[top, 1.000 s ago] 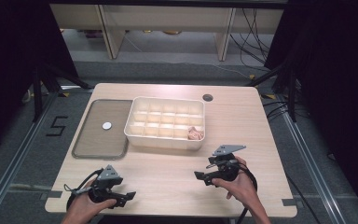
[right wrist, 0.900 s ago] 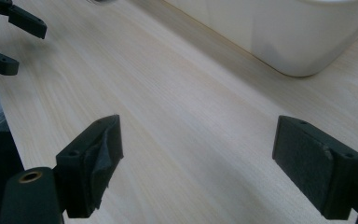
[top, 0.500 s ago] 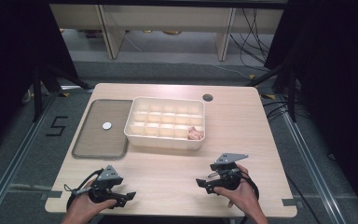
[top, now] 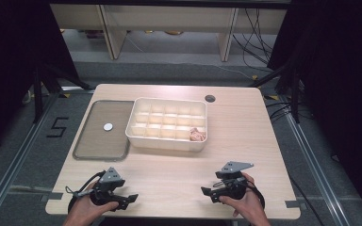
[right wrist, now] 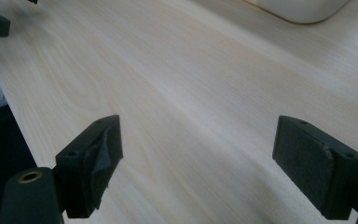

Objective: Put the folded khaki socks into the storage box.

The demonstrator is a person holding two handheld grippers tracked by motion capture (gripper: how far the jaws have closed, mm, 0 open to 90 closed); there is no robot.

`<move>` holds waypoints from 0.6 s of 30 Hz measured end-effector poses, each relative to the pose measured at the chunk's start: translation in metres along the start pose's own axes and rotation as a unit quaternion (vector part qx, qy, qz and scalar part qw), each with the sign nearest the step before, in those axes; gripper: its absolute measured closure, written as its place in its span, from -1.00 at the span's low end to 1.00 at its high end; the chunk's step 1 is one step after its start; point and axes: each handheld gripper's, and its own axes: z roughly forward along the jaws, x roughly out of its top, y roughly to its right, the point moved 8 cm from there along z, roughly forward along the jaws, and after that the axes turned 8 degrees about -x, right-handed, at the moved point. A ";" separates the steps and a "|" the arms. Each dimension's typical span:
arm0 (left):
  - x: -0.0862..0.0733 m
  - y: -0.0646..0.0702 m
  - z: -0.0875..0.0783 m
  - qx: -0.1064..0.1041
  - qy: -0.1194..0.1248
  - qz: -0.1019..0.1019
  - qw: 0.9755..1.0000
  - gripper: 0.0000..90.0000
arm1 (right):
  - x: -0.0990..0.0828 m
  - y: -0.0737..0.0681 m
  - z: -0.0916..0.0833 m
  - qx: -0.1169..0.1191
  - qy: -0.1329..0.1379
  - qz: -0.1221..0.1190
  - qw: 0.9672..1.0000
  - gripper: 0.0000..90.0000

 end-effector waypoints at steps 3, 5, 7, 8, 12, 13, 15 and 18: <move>0.000 0.000 0.001 0.001 0.002 -0.008 1.000 -0.48 | -0.005 -0.003 -0.002 -0.006 -0.007 0.000 1.000 -0.63; 0.000 0.000 0.000 0.001 0.000 0.000 1.000 -0.48 | -0.005 -0.001 -0.002 -0.008 0.002 -0.018 1.000 -0.63; 0.000 0.000 -0.001 0.001 -0.001 0.000 1.000 -0.48 | -0.008 -0.003 -0.004 -0.008 0.001 -0.016 1.000 -0.63; 0.000 0.000 -0.001 0.002 0.000 0.000 1.000 -0.48 | -0.009 -0.004 -0.004 -0.007 -0.004 -0.015 1.000 -0.63; 0.000 0.001 0.000 0.002 0.002 -0.007 1.000 -0.48 | -0.015 -0.006 -0.003 -0.006 -0.016 -0.020 1.000 -0.63; 0.000 0.001 0.000 0.002 0.002 -0.007 1.000 -0.48 | -0.016 -0.006 -0.002 -0.007 -0.014 -0.021 1.000 -0.63; 0.000 0.001 0.000 0.002 0.002 -0.008 1.000 -0.48 | -0.015 -0.007 0.000 -0.008 -0.003 -0.019 1.000 -0.63; 0.000 -0.001 -0.001 0.003 -0.001 0.001 1.000 -0.48 | -0.017 -0.006 -0.001 -0.006 -0.017 -0.026 1.000 -0.63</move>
